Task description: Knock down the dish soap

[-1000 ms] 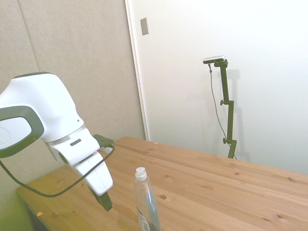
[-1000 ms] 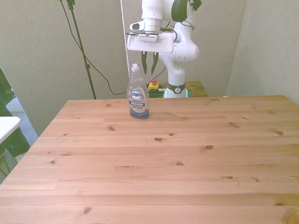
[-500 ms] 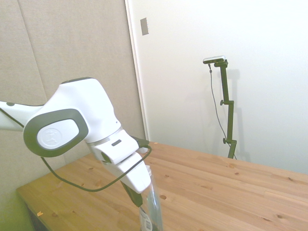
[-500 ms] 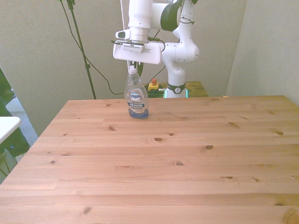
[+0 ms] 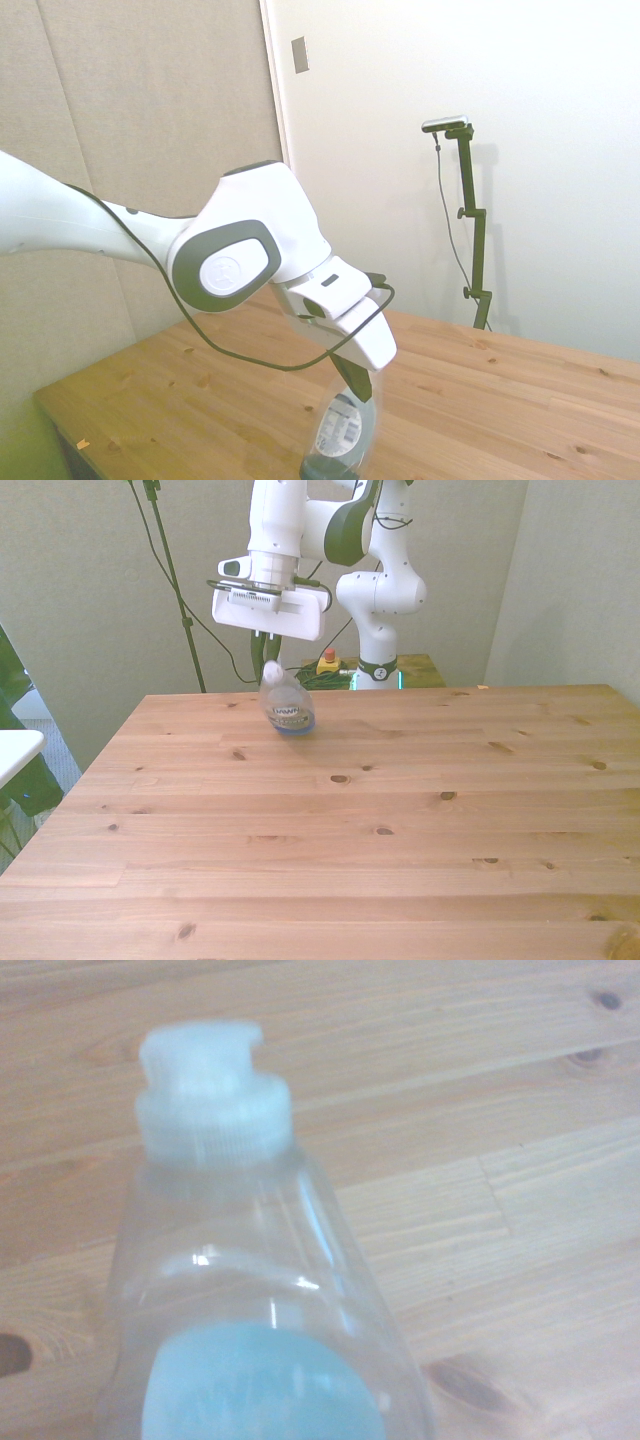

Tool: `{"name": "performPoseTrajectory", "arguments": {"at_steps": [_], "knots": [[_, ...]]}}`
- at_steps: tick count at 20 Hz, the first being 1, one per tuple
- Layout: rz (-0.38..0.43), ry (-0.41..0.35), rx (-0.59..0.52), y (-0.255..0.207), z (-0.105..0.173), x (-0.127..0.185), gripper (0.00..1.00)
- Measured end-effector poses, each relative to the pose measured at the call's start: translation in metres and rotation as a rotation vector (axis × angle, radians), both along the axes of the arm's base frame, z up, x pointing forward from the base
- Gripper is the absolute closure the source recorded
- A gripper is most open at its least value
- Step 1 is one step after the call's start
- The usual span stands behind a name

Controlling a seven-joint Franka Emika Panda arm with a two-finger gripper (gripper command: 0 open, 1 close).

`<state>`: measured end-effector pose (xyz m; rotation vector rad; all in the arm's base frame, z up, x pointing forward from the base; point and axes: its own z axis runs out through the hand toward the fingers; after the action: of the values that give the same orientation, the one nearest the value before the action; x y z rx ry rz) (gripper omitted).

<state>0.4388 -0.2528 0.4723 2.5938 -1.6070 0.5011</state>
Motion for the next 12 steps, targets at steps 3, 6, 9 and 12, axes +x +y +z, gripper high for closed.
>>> {"name": "performPoseTrajectory", "arguments": {"at_steps": [3, 6, 9, 12], "knots": [[0.001, -0.008, -0.002, -0.001, -0.01, 0.017, 1.0], [-0.01, -0.037, -0.017, -0.013, -0.012, 0.027, 1.0], [-0.028, -0.07, -0.034, -0.025, -0.013, 0.037, 1.0], [-0.044, -0.095, -0.047, -0.034, -0.018, 0.049, 1.0]]}}
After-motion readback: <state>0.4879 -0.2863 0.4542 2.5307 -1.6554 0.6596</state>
